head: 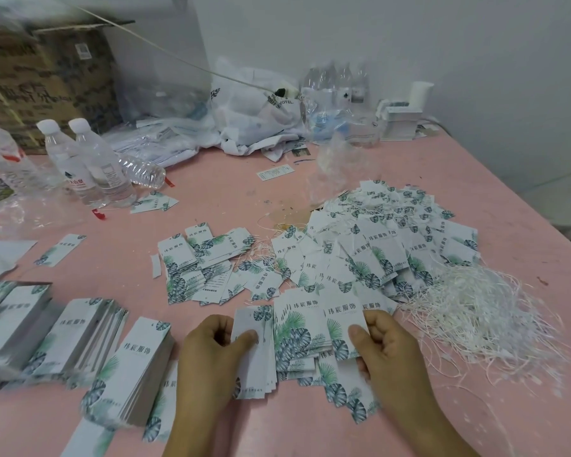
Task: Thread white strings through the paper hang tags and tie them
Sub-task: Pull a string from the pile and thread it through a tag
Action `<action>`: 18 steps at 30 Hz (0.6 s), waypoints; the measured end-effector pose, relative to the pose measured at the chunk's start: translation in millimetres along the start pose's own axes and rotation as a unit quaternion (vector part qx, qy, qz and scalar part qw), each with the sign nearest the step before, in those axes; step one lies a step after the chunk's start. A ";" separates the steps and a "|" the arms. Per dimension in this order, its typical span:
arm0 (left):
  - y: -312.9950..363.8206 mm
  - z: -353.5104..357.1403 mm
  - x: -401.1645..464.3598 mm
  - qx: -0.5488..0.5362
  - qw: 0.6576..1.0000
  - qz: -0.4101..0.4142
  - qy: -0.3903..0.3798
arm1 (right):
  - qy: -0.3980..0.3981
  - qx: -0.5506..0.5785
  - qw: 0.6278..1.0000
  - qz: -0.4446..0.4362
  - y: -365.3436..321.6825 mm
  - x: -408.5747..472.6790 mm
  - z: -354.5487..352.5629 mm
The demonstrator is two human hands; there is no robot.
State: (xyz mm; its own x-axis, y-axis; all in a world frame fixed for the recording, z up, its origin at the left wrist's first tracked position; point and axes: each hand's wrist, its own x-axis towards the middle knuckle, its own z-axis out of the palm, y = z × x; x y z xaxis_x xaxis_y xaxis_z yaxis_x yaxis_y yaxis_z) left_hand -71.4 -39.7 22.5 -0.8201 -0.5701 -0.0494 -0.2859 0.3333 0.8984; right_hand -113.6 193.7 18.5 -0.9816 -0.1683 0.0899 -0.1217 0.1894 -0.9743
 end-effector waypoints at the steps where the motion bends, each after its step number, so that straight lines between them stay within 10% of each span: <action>1: 0.2 -1.1 0.3 -0.005 1.000 -0.001 -0.004 | 0.001 -0.002 1.000 0.002 0.9 0.4 0.0; 9: 1.4 -5.6 3.6 -0.046 0.998 -0.025 -0.020 | 0.009 0.008 1.000 0.016 1.8 0.3 -0.7; 18: 35.7 9.2 -27.8 -0.340 0.928 -0.083 -0.128 | -0.005 0.103 0.993 0.060 -16.6 -8.6 3.4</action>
State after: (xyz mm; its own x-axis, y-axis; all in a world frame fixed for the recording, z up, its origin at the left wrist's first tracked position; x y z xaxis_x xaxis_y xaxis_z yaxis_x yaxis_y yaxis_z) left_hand -63.3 -5.0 51.9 -0.9085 -0.3443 -0.2367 -0.1125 -0.3439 0.9322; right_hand -102.6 188.7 33.2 -0.9856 -0.1666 -0.0296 0.0287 0.0076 -0.9996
